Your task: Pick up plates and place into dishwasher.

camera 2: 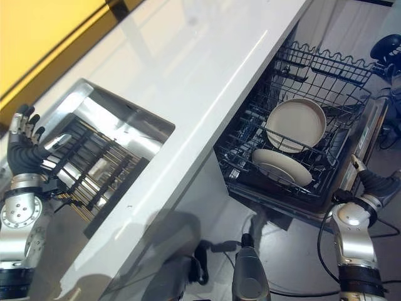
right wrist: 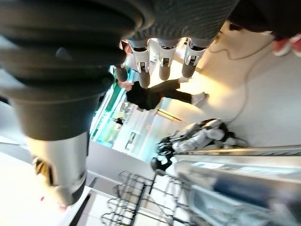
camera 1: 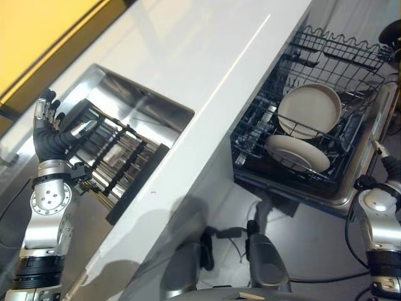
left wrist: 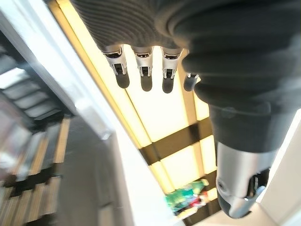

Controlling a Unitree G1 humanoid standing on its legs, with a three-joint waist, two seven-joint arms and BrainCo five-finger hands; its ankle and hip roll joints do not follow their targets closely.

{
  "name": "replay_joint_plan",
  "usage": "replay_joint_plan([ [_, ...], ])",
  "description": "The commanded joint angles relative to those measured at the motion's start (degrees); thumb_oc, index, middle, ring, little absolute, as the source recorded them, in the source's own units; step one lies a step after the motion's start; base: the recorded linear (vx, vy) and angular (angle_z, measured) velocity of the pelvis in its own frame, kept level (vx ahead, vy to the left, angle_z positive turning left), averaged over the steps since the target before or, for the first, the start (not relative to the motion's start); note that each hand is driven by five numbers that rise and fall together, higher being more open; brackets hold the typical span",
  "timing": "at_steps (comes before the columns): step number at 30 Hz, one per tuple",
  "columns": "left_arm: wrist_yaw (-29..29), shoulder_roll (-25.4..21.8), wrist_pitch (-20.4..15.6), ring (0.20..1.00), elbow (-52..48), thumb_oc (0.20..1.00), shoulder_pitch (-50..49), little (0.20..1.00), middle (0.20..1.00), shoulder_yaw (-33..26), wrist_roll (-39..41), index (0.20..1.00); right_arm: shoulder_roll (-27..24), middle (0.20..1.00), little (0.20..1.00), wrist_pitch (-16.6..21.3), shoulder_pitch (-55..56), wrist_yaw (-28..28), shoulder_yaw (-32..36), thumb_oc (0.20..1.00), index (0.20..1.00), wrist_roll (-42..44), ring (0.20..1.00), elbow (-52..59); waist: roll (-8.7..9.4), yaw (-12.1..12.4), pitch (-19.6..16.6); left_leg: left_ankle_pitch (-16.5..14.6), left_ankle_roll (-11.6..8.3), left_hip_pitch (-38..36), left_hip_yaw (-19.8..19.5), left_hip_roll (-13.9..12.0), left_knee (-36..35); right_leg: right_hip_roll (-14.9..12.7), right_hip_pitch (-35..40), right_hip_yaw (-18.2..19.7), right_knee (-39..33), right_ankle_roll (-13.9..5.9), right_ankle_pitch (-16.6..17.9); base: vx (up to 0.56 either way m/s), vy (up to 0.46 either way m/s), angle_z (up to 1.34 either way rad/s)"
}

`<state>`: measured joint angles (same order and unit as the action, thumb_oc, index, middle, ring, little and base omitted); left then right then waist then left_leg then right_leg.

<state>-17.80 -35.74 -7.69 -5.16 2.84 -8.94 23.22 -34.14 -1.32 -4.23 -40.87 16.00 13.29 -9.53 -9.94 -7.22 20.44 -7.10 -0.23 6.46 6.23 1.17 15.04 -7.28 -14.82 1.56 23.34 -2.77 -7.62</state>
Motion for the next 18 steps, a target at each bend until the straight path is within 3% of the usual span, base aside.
replay_joint_plan([
  [1,-1.30,2.66,-1.94,1.000,-0.65,1.000,-1.31,1.000,1.000,-1.15,-0.89,1.000,-4.17,1.000,1.000,4.79,-0.87,3.70,-0.05,1.000,1.000,2.90,1.000,-1.13,-1.37,-0.32,-2.62,-1.94,-2.72,2.88,-0.19,-0.63,8.02,-3.85,5.89,2.46,-12.31,-2.12,6.05,-0.07,0.272,-0.03],
  [8,-0.86,2.51,-1.03,1.000,-0.99,1.000,-0.95,1.000,1.000,0.12,-0.54,1.000,-3.17,1.000,1.000,5.69,-1.71,2.46,-2.85,1.000,1.000,2.62,1.000,-3.98,-2.20,0.06,-1.42,-3.53,-2.02,1.81,0.16,1.39,9.15,-7.28,5.85,3.44,-12.21,-4.72,7.95,-0.03,0.147,0.01],
  [15,-1.15,2.85,-1.66,1.000,-0.37,1.000,-1.54,1.000,1.000,0.40,-0.01,1.000,-3.77,1.000,1.000,7.51,-3.10,4.12,-2.91,1.000,1.000,4.94,1.000,-5.09,-3.29,-0.36,-0.11,-4.10,-1.73,2.02,0.84,1.99,9.95,-8.49,4.49,4.35,-11.54,-5.88,8.69,0.01,0.058,-0.02],
  [18,-1.79,3.04,-1.91,1.000,-0.02,1.000,-1.33,1.000,1.000,1.03,0.03,1.000,-4.10,1.000,1.000,8.43,-4.52,1.34,-2.22,1.000,1.000,6.67,1.000,-4.72,-4.12,-0.85,0.96,-4.25,-1.88,2.96,1.26,1.79,10.98,-8.47,3.07,4.82,-10.31,-5.99,8.49,0.00,0.010,-0.03],
])
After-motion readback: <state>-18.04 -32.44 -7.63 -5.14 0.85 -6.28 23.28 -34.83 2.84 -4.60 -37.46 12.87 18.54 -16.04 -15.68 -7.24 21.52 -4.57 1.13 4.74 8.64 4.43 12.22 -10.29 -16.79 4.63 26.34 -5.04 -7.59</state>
